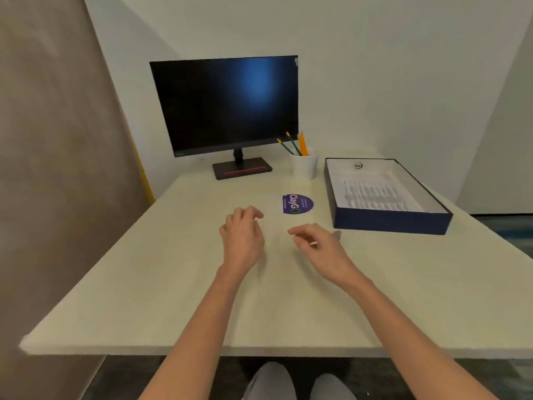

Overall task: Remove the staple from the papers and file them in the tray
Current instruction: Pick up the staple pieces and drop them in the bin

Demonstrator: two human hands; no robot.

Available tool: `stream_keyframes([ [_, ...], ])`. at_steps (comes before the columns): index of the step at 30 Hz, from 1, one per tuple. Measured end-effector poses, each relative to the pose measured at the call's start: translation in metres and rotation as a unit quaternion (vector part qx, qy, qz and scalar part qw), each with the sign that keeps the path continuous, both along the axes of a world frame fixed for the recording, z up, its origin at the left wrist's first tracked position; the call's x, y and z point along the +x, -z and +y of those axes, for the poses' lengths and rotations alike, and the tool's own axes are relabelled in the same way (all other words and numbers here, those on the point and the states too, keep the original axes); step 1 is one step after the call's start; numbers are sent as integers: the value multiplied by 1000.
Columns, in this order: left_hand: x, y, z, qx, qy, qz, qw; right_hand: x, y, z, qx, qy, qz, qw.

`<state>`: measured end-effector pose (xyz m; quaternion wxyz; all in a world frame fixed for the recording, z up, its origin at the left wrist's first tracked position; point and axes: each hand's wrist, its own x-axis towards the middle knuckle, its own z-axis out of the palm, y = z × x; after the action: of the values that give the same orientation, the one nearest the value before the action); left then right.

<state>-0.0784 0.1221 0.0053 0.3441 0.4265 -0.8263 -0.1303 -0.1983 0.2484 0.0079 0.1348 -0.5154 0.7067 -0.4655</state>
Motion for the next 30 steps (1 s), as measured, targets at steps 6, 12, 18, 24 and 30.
stream_keyframes([
  [6,75,37,-47,158,-84,164,970,43,35,-66,107,-55,146,982],
  [12,77,44,-54,194,-84,306,928,59,41,-92,118,-43,224,966],
  [18,81,50,-60,195,-80,350,913,62,38,-102,87,-39,141,985],
  [24,82,50,-59,197,-74,355,911,63,29,-114,132,-36,125,983],
  [30,83,47,-57,193,-68,343,917,67,27,-119,136,-65,110,982],
])
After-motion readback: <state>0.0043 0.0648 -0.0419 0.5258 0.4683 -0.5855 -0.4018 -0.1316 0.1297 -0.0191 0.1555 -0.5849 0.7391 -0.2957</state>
